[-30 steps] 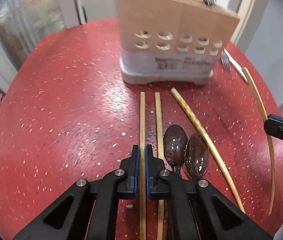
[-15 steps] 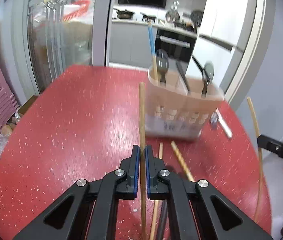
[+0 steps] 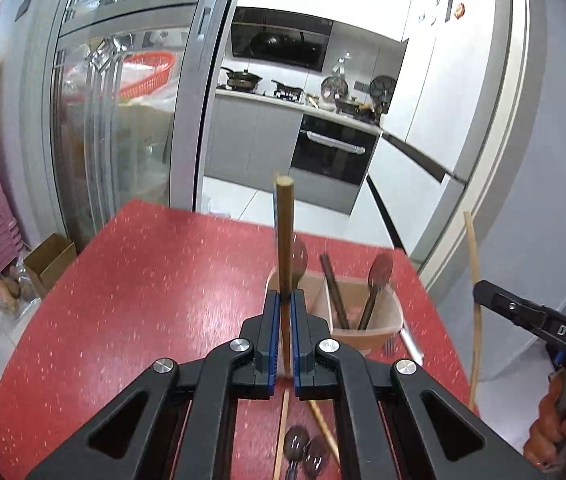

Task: Organize utensils
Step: 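Carry both chopsticks to the beige caddy and lower them in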

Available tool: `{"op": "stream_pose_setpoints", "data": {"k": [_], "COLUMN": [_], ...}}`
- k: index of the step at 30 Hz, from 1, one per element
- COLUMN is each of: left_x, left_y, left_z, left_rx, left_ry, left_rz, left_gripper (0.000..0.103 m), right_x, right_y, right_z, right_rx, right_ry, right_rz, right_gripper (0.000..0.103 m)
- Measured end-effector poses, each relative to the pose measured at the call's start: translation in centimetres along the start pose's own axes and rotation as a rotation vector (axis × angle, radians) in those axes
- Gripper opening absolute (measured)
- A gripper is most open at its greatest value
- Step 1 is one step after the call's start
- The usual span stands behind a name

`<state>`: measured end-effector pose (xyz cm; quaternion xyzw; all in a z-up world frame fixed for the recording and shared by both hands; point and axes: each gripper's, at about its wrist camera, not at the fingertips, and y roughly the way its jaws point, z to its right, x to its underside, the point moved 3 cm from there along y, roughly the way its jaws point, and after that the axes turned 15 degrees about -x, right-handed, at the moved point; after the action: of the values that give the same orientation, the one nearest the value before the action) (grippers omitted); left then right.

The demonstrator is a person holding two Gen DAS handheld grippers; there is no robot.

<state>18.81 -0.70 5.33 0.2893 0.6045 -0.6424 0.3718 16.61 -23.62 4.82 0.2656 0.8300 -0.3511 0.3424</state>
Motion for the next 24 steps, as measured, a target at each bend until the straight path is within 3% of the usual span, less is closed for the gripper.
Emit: {"op": "stream_pose_setpoints", "data": {"k": [15, 24], "left_x": [-7.6, -8.5], "left_y": [-1.4, 2.4], "left_z": [0.6, 2.2], "left_rx": [0.017, 0.012], "left_ry": [-0.009, -0.002], "left_rz": [0.073, 0.042], "left_gripper": [0.028, 0.028], "right_x": [-7.1, -8.4], "right_y": [3.9, 7.7], "right_z": [-0.6, 0.8], "right_rx": [-0.014, 0.024], "right_ry": [-0.053, -0.098], "right_rz": [0.065, 0.097], "right_gripper": [0.007, 0.007]}}
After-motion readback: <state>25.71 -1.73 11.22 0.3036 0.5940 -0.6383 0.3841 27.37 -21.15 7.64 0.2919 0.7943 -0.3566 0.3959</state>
